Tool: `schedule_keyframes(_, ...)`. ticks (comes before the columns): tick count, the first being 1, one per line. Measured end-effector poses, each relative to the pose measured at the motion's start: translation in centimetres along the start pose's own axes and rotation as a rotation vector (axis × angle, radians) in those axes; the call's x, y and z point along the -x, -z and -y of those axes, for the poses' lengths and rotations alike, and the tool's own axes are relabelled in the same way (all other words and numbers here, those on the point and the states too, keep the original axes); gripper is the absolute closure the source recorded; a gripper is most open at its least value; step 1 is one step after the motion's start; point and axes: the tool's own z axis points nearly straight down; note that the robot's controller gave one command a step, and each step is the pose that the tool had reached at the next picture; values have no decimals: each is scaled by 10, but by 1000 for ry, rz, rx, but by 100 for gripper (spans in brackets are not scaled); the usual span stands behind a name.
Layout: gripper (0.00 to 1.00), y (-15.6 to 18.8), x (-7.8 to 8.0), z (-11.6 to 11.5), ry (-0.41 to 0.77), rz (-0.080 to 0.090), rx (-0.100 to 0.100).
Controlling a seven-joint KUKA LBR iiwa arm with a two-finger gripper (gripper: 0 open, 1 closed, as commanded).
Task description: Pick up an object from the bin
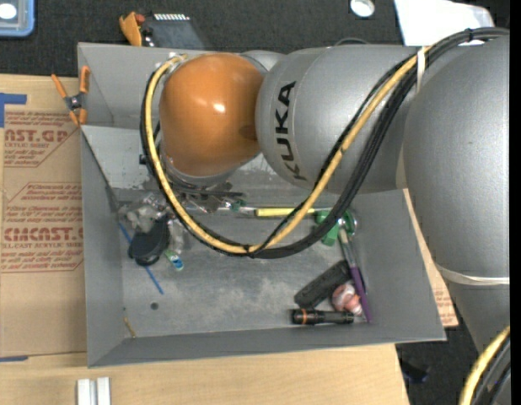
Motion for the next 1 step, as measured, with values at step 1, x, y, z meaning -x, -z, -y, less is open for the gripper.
schedule_keyframes(1,100,-73,10,1,41,10,-2)
